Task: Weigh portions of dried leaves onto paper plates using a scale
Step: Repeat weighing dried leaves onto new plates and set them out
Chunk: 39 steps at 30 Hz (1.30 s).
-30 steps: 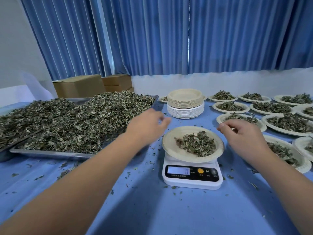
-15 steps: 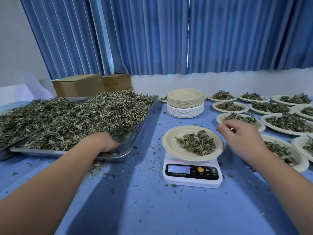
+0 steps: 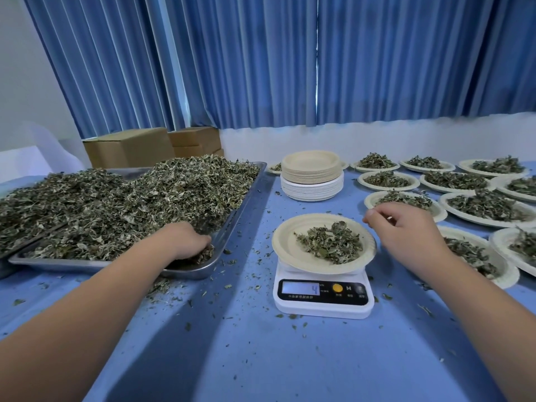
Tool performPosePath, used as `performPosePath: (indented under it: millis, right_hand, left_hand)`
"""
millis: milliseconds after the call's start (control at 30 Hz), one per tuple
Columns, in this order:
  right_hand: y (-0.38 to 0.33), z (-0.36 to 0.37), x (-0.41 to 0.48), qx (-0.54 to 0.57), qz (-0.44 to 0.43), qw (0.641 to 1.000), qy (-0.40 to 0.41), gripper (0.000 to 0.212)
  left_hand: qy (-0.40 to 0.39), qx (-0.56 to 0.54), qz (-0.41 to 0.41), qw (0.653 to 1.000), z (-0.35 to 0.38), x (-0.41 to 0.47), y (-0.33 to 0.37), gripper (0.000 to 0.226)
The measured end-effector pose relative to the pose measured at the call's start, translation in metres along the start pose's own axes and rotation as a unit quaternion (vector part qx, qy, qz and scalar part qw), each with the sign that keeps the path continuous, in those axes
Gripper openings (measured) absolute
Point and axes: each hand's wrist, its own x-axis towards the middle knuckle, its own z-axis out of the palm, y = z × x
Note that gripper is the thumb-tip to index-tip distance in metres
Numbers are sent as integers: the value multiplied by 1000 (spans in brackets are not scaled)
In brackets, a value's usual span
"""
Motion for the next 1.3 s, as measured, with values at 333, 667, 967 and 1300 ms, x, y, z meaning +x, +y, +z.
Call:
performPosePath:
  millis: [333, 667, 967, 1300]
  right_hand:
    - [1, 0, 0, 3, 6, 1000, -1, 22]
    - [2, -1, 0, -1, 9, 1000, -9, 23]
    - [4, 1, 1, 6, 3, 1000, -4, 22]
    - [2, 0, 0, 7, 6, 1000, -4, 24]
  left_hand:
    - [-60, -5, -63, 996, 9, 4, -19, 80]
    - [39, -12, -62, 997, 8, 12, -29, 75]
    - [91, -80, 37, 992, 13, 5, -22, 39]
    - [-16, -61, 93, 994, 11, -4, -11, 71]
